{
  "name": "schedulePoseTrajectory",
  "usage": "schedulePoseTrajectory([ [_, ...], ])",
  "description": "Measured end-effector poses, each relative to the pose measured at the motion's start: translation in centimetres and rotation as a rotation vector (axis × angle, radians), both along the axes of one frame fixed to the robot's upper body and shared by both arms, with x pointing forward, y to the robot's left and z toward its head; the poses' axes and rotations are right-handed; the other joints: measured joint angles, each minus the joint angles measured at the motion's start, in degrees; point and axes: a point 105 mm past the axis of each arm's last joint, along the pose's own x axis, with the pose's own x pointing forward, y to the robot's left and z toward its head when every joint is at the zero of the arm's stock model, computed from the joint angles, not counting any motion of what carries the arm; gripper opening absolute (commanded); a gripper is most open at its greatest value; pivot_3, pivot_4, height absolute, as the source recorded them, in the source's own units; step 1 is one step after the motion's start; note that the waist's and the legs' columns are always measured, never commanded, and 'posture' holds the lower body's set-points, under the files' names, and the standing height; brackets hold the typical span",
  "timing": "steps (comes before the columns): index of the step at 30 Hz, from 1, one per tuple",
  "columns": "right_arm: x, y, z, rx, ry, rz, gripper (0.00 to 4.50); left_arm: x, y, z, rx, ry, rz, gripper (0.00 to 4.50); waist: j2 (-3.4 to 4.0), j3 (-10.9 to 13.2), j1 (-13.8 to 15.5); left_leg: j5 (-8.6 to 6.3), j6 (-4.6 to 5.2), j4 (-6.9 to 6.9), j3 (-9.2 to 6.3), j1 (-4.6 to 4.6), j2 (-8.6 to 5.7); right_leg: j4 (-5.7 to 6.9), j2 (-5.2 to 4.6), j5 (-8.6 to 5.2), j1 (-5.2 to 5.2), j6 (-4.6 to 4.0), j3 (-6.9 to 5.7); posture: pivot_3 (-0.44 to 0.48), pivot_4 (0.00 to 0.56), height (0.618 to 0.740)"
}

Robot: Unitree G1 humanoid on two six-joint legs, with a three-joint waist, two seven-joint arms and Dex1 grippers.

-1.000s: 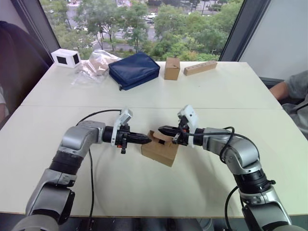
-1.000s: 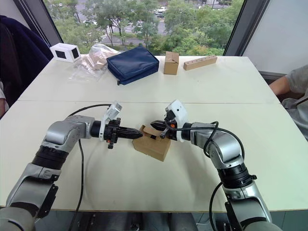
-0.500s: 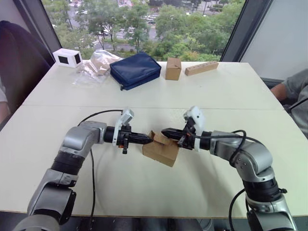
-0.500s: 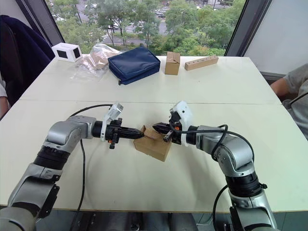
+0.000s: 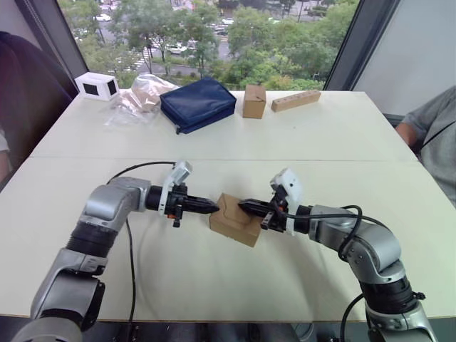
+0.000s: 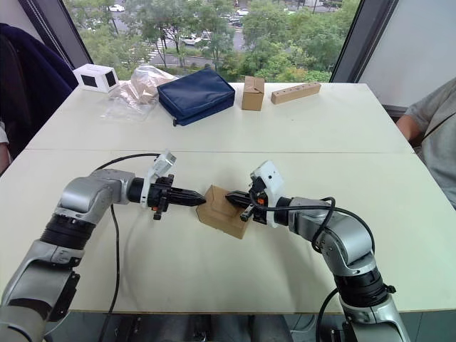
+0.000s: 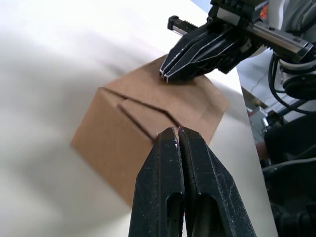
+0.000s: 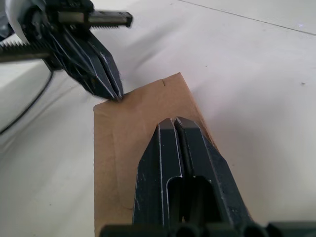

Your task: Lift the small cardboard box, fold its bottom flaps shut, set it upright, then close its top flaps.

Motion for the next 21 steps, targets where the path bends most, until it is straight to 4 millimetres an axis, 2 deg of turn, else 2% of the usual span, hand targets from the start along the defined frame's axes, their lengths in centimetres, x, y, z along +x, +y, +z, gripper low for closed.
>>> schedulePoseTrajectory([
  [6,-0.6,0.2,0.2,-0.018,-0.007,0.018,0.00,1.7,-4.0,2.2,-0.095,-0.045,-0.050,0.07,-0.02,0.01,-0.16,-0.02,0.04,0.00,0.02,-0.04,-0.22,-0.07,-0.14,0.01,0.02,0.02,0.00,0.000,0.150,0.740],
  [8,-1.0,0.5,0.3,-0.023,-0.005,0.035,0.00,2.2,-5.4,1.7,-0.088,-0.059,-0.064,0.07,-0.02,0.01,-0.20,-0.02,0.05,0.00,0.02,-0.04,-0.23,-0.07,-0.13,0.00,0.01,0.03,-0.01,0.000,0.150,0.740],
  [11,-1.5,0.8,0.5,-0.032,-0.003,0.047,0.00,2.5,-6.6,0.0,-0.050,-0.046,-0.081,0.07,-0.03,0.02,-0.40,-0.02,0.04,-0.02,0.02,-0.04,-0.19,-0.06,-0.07,0.00,-0.03,0.04,-0.01,0.000,0.150,0.740],
  [13,-1.7,0.9,0.6,-0.036,0.001,0.051,0.00,2.5,-6.9,-0.8,-0.038,-0.035,-0.093,0.07,-0.04,0.03,-0.38,-0.02,0.04,-0.03,0.02,-0.04,-0.14,-0.06,-0.03,0.00,-0.05,0.04,-0.01,0.000,0.150,0.740],
  [21,-3.0,1.5,0.4,-0.042,0.030,0.066,0.00,2.6,-7.0,-0.7,-0.024,-0.056,-0.123,0.07,-0.04,0.03,-0.20,-0.02,0.05,-0.04,0.01,-0.04,-0.15,-0.07,-0.08,0.00,-0.03,0.04,0.00,0.000,0.150,0.740],
])
